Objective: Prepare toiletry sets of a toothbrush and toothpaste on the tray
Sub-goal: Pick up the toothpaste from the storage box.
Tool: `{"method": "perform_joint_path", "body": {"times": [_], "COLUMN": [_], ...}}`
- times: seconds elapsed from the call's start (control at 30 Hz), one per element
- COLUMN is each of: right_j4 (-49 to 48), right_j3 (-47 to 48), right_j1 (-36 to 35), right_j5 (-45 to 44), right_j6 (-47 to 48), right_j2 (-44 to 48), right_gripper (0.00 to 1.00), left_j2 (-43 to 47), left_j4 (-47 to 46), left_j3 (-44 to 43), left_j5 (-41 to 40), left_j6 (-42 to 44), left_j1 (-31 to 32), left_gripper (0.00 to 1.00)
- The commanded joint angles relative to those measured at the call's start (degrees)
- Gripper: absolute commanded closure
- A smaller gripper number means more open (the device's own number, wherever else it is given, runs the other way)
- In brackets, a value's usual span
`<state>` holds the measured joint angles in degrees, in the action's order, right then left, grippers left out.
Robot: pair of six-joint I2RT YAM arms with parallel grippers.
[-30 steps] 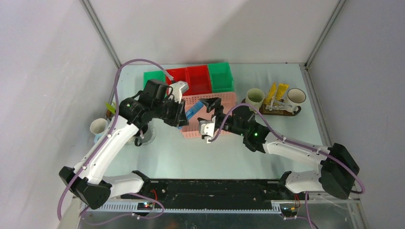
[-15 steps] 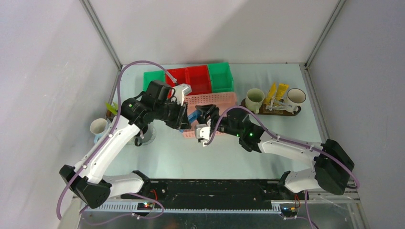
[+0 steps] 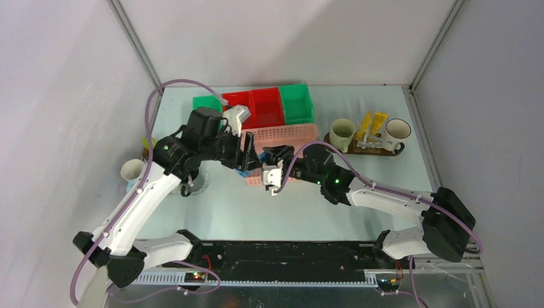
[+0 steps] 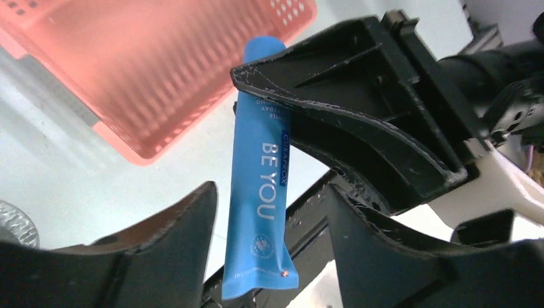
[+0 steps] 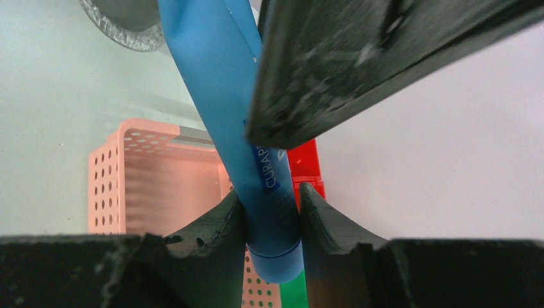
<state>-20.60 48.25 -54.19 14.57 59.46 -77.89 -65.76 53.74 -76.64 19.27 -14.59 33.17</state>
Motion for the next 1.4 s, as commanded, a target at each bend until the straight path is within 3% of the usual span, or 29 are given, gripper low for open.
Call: {"method": "perform_joint_path", "body": {"times": [0.0,0.1,0.37,0.7,0.87,1.23,1.37], "right_j4": [-2.6,-4.0,-10.9,-18.8,-20.1,-20.3,-20.1], "right_j3": [2.3,2.4,2.4,2.4,2.4,2.4,2.3], "right_j1": [1.2,1.8,0.8,-0.9,-1.3,-2.6,-3.1], "right_j5": [-2.1,-5.8,-20.9,-31.1,-32.5,-32.8,-33.1], "right_j6": [-7.2,-11.4,-17.0,-19.7,-19.5,-19.6,-20.1], "right_j2": [1.6,1.6,-0.2,-2.8,-3.3,-3.7,-3.6], "right_gripper": [0.87,0.87,0.87,0.87,0.87,0.87,0.86], "left_j2": [4.4,7.0,12.7,12.0,11.6,10.2,10.1], "left_j4": [-7.0,-12.4,-25.8,-34.1,-39.2,-45.4,-45.8], "left_j3": [-2.4,-1.0,9.1,14.5,17.0,19.8,20.0], "left_j5": [-7.2,-11.4,-23.5,-24.2,-24.6,-26.6,-27.7], "left_j6": [-5.1,-9.6,-27.0,-36.1,-40.1,-43.5,-43.6], "left_j1": [0.5,0.4,0.4,0.6,0.8,2.6,3.3], "left_gripper": [0.3,0.24,0.24,0.31,0.41,0.52,0.72]}}
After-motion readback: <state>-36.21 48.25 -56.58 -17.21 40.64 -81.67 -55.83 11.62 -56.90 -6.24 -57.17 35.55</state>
